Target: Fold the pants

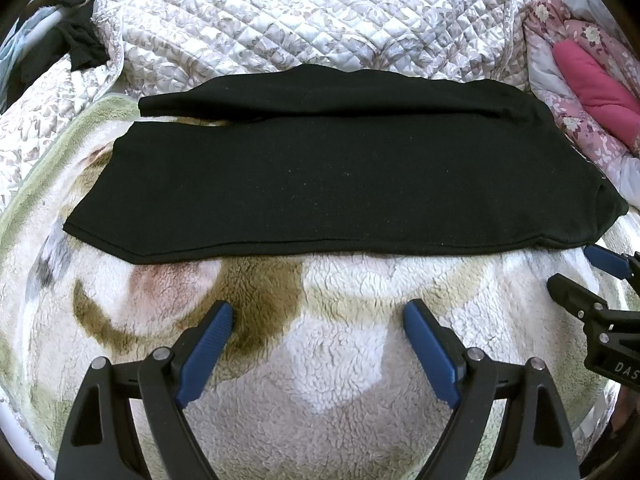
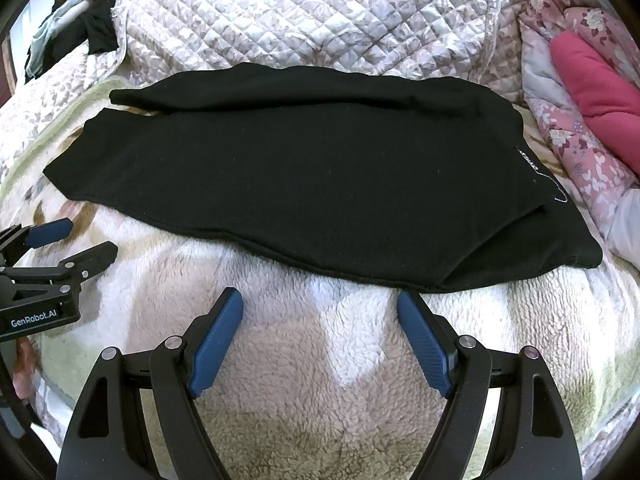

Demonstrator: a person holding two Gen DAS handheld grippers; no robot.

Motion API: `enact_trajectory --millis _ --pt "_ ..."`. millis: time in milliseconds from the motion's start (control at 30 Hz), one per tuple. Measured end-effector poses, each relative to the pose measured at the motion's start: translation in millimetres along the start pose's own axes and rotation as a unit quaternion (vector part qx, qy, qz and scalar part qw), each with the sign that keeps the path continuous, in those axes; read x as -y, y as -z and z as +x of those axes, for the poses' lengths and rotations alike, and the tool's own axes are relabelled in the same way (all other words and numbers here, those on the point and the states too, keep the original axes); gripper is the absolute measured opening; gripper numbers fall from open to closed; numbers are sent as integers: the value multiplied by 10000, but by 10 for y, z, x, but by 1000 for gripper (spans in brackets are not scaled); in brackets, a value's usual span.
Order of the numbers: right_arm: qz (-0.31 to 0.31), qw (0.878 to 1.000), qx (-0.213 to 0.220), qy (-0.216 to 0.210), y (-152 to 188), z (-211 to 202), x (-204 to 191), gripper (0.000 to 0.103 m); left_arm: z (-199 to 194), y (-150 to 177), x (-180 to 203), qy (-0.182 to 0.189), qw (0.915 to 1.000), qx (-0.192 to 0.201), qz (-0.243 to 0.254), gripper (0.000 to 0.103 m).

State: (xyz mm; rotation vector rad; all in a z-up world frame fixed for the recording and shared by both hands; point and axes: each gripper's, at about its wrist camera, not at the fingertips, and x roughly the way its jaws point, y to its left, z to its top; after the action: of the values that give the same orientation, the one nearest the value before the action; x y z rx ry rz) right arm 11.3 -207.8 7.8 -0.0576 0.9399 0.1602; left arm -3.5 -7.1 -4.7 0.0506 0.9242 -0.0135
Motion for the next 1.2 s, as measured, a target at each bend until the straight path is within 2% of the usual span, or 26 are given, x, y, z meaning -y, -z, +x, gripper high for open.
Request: enact_trajectory --millis 433,1200 --pt "-72 9995 -293 -126 -73 34 28 80 -6 -12 10 4 10000 3 6 90" --pt "-87 9996 90 -262 -3 21 42 81 -30 -60 40 11 10000 41 11 90"
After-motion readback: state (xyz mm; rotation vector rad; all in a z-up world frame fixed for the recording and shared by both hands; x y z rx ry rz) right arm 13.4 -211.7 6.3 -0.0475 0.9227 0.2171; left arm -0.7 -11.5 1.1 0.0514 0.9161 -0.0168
